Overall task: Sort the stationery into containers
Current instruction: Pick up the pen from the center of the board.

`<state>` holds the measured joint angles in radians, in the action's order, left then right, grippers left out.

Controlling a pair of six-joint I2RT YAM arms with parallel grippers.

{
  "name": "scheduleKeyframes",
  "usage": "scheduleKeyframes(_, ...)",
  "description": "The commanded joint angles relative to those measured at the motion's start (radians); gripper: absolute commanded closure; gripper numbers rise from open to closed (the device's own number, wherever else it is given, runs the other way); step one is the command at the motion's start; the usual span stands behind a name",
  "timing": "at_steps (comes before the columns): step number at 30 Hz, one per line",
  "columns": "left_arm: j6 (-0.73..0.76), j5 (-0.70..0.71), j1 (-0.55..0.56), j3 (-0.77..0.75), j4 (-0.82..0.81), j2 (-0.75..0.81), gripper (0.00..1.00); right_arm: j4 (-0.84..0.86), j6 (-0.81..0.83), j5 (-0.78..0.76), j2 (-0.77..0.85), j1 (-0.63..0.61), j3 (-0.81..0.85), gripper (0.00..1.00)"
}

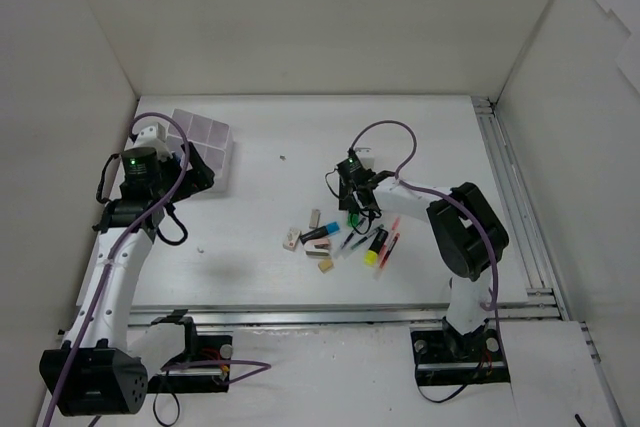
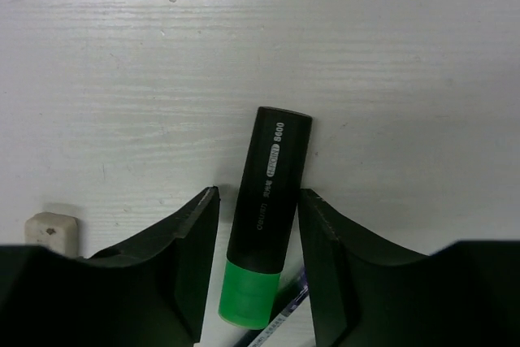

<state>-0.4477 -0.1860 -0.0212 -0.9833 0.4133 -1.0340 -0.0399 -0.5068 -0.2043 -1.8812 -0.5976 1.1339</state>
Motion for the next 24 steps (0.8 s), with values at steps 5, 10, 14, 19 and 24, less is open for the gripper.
scheduleKeyframes(5,0.027,-0.009,0.023,-0.040,-0.053,0.000,0.01,0.021,-0.006,-0.015,0.005,-0.010,0.040,0.77)
scheduleKeyframes(10,0.052,-0.061,0.056,-0.041,-0.079,-0.015,0.01,0.092,0.125,0.072,0.039,-0.016,0.052,0.94)
scheduleKeyframes(14,0.061,-0.194,0.078,-0.037,-0.137,-0.041,0.00,0.292,0.301,0.265,0.160,-0.019,-0.012,1.00)
scheduleKeyframes(19,0.154,-0.361,0.144,-0.046,-0.192,-0.075,0.01,0.329,0.691,0.739,0.310,-0.034,-0.077,1.00)
scheduleKeyframes(24,0.198,-0.542,0.179,-0.069,-0.251,-0.139,0.00,0.050,0.982,0.908,0.401,-0.079,-0.037,1.00)
